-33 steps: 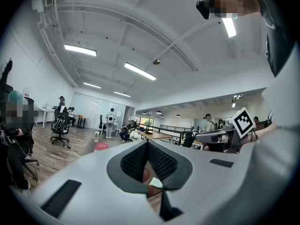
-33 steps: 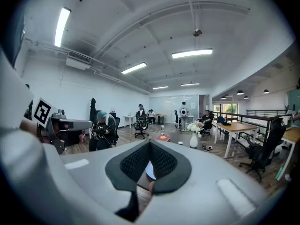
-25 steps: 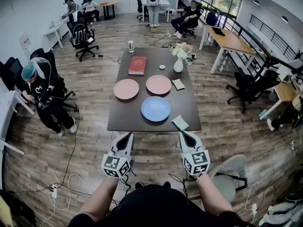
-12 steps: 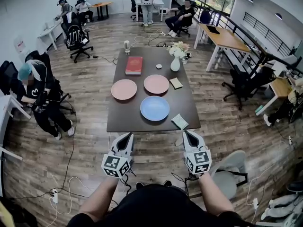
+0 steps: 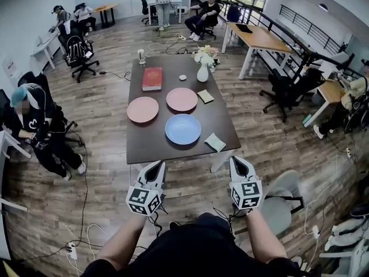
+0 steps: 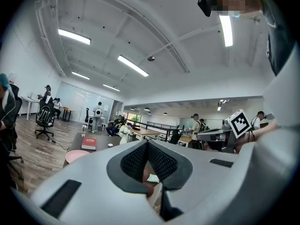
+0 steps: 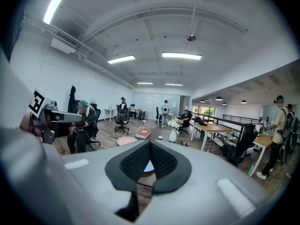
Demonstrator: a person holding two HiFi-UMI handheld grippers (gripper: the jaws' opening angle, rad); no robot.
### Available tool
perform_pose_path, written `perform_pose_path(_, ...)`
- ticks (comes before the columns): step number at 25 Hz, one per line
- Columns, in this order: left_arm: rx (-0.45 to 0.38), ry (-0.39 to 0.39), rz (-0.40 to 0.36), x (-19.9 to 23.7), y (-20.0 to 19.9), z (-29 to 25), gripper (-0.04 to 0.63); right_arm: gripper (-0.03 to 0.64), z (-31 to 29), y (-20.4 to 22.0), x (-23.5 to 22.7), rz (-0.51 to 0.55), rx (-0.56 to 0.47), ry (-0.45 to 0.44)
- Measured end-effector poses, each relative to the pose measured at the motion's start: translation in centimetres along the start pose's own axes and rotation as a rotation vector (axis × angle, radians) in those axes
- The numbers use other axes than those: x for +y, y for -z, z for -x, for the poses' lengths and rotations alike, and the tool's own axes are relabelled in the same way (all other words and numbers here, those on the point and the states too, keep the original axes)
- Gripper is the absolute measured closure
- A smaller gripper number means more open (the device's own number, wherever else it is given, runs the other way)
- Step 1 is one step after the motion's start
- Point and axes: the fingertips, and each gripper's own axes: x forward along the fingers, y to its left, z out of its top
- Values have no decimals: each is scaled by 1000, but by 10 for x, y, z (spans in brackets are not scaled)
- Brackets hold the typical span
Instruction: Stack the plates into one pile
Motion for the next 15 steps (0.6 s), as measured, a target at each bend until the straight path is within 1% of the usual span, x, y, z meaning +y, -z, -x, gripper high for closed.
perform_pose_path(5,21,49,4,-7,7,-18,600,611,8,12,-4,-39,8,1)
perform_pose_path(9,37,81,0,-16,11,-42,600,611,7,17,-20,-45,5,19)
perform_pose_path(15,64,95,-16,-21,14,-90,600,610,-25,24,-55,-94,8,19)
